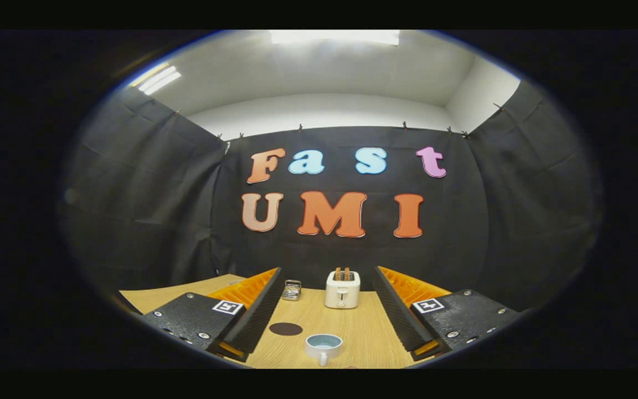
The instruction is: Take the bottle from table, then pour the juice into the cup, finally place the bottle on the coaster
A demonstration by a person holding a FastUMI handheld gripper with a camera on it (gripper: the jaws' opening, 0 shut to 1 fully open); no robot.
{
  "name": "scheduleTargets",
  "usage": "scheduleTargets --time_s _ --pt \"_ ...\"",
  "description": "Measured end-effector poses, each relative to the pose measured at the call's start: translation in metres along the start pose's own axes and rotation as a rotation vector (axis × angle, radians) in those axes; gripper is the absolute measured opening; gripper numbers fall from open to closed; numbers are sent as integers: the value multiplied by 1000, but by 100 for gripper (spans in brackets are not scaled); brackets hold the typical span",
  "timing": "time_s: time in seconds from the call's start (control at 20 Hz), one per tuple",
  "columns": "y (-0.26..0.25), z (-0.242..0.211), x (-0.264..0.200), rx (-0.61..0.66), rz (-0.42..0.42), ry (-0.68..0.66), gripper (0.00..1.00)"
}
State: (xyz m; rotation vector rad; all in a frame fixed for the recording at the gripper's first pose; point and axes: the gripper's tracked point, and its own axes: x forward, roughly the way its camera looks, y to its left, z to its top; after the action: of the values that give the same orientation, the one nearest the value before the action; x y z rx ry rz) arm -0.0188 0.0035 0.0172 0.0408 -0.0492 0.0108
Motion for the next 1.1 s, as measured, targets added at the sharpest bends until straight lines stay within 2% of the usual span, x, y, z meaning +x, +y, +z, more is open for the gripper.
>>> scheduleTargets --time_s 0.15,0.35,0.5,0.65,1.1 --pt "2 1 -3 9 8 8 95" --pt "21 -3 -9 60 74 36 95" --pt "27 -9 -11 61 83 39 95" --pt "39 -23 -10 63 91 52 95" --pt "106 -81 -18 85 223 144 95"
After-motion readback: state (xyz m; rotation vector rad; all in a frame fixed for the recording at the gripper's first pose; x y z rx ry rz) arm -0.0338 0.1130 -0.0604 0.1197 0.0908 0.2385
